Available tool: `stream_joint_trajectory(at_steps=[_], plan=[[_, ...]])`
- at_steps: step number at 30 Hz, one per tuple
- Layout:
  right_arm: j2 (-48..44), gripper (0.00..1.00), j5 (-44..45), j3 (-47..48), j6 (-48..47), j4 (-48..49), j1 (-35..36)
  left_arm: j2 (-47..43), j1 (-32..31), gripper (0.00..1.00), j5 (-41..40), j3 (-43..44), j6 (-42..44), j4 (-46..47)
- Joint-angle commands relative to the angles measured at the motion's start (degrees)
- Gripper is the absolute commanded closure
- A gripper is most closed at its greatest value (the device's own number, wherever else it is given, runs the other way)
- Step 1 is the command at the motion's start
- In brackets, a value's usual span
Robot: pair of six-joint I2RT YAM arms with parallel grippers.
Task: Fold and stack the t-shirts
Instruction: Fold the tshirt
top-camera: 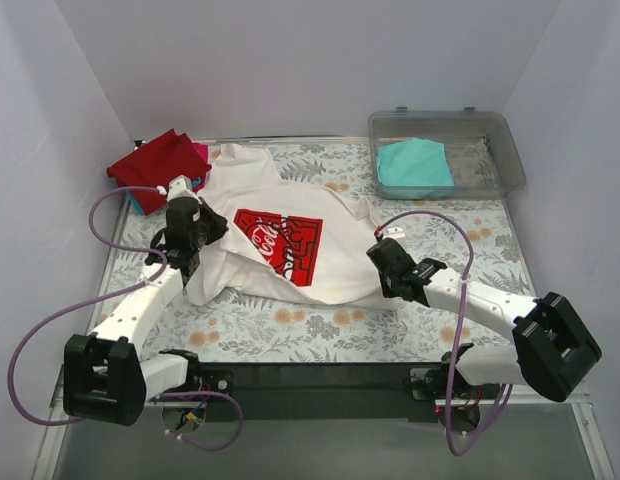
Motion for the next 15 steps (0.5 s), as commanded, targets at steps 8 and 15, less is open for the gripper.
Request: stream_joint_trajectory(at_steps=[8,15], plan=[[6.1,0.99,-2.7,6.1,-3.8,5.0,-3.7,12.3,-0.1,1.00,-2.8,9.1,6.5,7.1],[7.6,0.99,-3.4,6.9,-4.9,4.9,-6.3,19.7,-0.1,1.00,-6.3,12.9,7.1,7.2]])
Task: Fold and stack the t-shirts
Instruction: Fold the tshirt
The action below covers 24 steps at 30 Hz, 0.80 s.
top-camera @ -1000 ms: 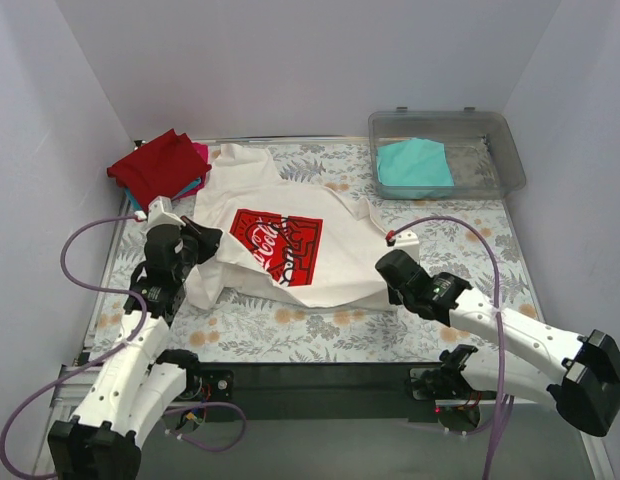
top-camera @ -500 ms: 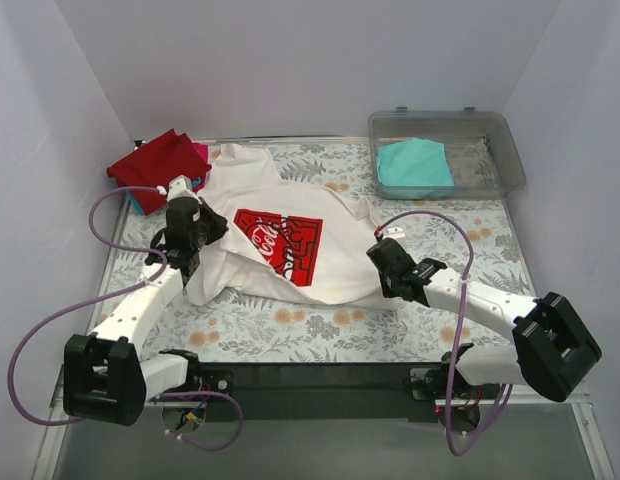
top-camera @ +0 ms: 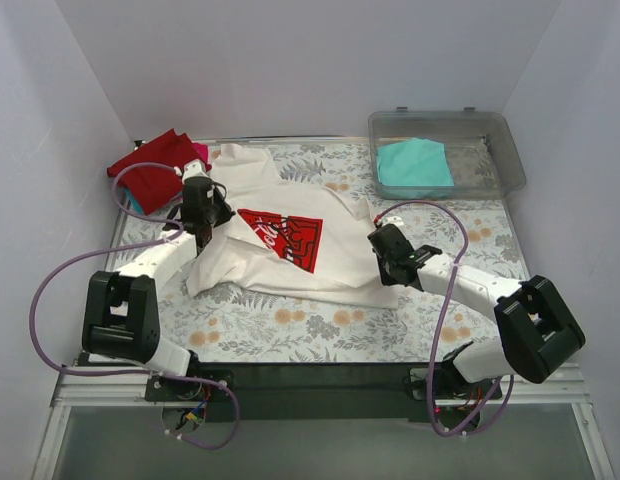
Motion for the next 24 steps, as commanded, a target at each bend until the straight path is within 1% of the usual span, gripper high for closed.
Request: stream_joint_trajectory(at_steps=[1,11,19,24], plan=[[-0.4,0.99,-0.5,2.0,-1.5,1.3,-1.2,0.5,0.0,1.00,-4.2,3.1,1.3,1.6],[-0.9,0.99,-1.3,2.5,-3.0,1.3,-3.6,2.7,-0.1,1.00,-5.3,6.1,2.2,3.5],[3.2,0.99,-1.7,4.1,-3.5,1.3,-4.8,8.9,-0.1,1.00,-5.0,9.4,3.0,3.3],[4.6,0.99,-1.4,5.4,-3.5,1.6,-4.9,12.2,0.0,1.00,-7.0,11.0,3.2,3.1]])
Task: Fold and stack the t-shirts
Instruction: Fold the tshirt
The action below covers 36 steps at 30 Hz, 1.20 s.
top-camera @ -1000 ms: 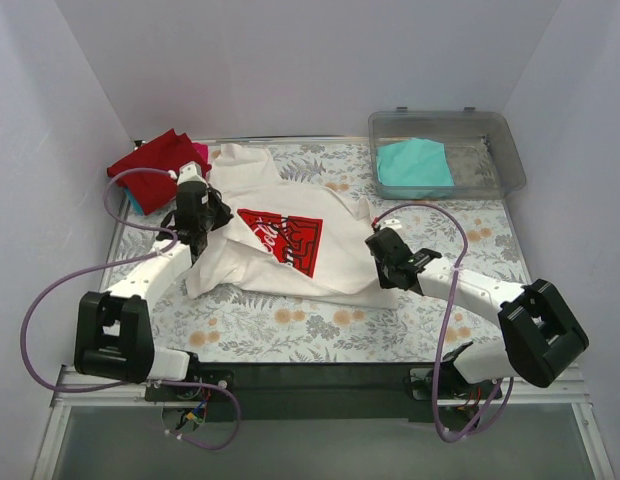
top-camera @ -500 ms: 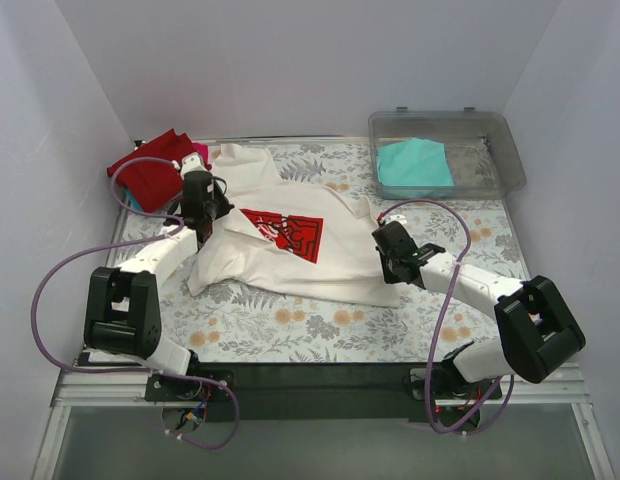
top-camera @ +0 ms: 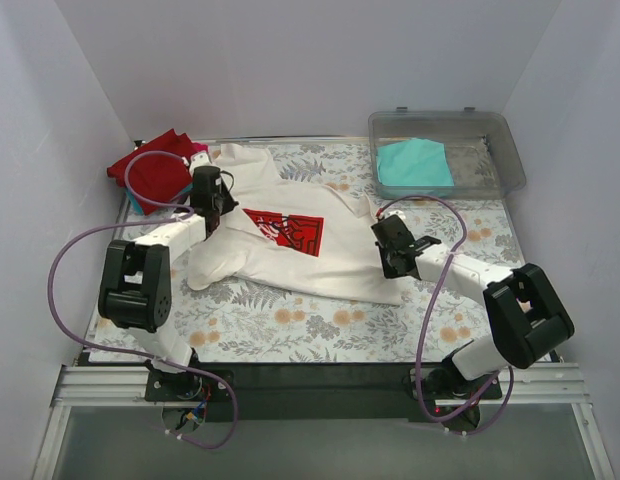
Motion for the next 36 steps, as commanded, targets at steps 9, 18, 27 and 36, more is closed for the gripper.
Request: stream_joint_trajectory(at_steps=[9,18,27,36], plan=[[-4.2,0.50,1.6,8.2,-2.3,0.5,-0.4,0.3,-0.1,0.25,-4.3,3.4,0.1,0.6],[3.2,0.45,-4.3,19.4,-6.6,4.2,-0.6,-12.4,-5.4,0.10,-5.6,-5.2,-0.9,5.0],[10.9,0.49,-15.4,20.5,-5.6,8.9,-0.7,-17.8,-11.0,0.09,4.9,-20.3,-7.8,10.7],[13.4,0.49,-17.8,11.2,-3.3,14.2,-0.7,-10.0,-15.1,0.09,3.5,-25.1,-11.1,13.6]])
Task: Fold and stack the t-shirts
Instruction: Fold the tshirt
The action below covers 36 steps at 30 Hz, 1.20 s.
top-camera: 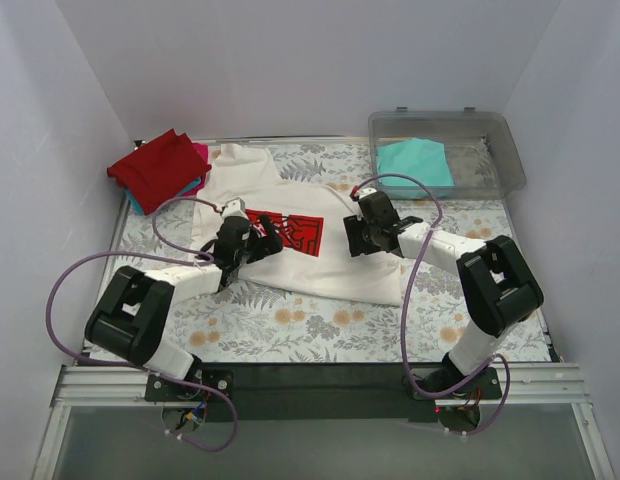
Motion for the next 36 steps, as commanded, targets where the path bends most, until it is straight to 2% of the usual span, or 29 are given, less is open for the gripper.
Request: stream_joint_trajectory(at_steps=[1,6,13,19,26,32,36], plan=[[1.7,0.49,-2.6,-1.8,1.5,4.5,-0.2,1.4,-0.8,0.09,-0.4,-3.3,-2.9,2.7],[2.3,0.49,-1.7,-4.7,2.1,4.6,-0.7,0.1,-3.1,0.09,-2.3,-7.5,-4.7,3.5],[0.0,0.48,-4.7,-10.9,3.7,4.7,-3.6,-2.8,-12.7,0.09,-5.3,-13.8,-9.7,2.8],[-5.3,0.48,-10.1,-18.0,6.0,4.7,-3.6,-10.5,-20.2,0.09,-9.6,-18.6,-15.8,-3.1],[-12.1,0.47,-8.5,-23.8,8.4,-0.4,-3.6,-18.6,-22.2,0.09,-9.6,-21.6,-19.7,-9.6],[-19.1,0.45,-5.8,-24.1,8.8,-6.3,-3.5,-24.5,-24.8,0.09,-9.6,-22.2,-21.4,-14.0],[-23.3,0.42,-5.6,-17.4,7.0,-7.1,-3.5,-28.3,-25.7,0.09,-11.8,-18.4,-18.8,-16.3]])
